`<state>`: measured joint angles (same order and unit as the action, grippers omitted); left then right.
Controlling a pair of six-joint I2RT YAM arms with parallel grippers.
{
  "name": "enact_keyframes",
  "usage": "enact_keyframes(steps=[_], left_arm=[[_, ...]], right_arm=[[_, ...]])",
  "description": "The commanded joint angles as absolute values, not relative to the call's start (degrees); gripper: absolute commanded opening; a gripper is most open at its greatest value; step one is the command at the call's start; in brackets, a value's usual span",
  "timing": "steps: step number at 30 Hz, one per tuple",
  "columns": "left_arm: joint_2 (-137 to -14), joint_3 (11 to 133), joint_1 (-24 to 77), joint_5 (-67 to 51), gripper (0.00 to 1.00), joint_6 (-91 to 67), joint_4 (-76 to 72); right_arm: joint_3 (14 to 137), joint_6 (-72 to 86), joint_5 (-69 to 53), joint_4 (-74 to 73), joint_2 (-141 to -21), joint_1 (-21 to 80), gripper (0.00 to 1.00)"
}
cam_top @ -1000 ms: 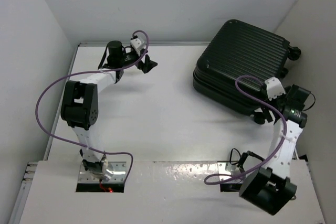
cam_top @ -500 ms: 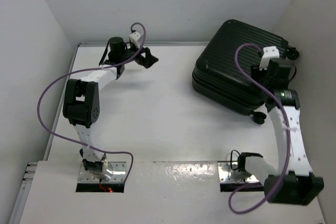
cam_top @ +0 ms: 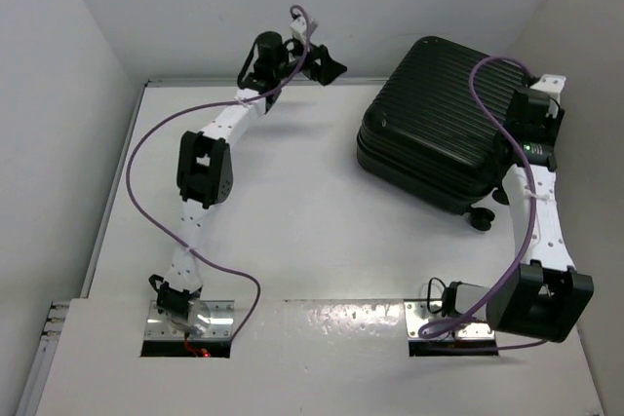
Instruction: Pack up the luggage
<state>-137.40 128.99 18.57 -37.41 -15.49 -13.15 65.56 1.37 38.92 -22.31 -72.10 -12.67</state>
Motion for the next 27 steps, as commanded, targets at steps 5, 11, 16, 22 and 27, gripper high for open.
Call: enact_keyframes(steps=[5,11,16,22,27], left_arm=[[-139.3,124.3,22.9,-36.5,0.98,-14.9,-16.7],[-142.5,124.3,24.1,-39.7,0.98,-13.1,-18.6],[-141.1,121.1,27.3,-45.4,0.98,-3.4,-15.3],[-134.8,109.6,29.3,-54.5,0.92,9.5,-12.7],[-123.7,92.4,31.8,-58.9,0.91,29.5,-11.3]], right_arm=[[60.8,-7.9,47.4,-13.0,-71.8,-20.4,0.27],[56.5,-9.5,44.7,-7.4,-76.6,-22.0,0.19],[54.3,-13.6,43.1,-1.3,-84.7,-21.3,0.19],[55.6,-15.4,34.0,1.6,-92.2,-19.3,0.15],[51.9,-22.7,13.3,9.5,-92.3,-15.3,0.1]])
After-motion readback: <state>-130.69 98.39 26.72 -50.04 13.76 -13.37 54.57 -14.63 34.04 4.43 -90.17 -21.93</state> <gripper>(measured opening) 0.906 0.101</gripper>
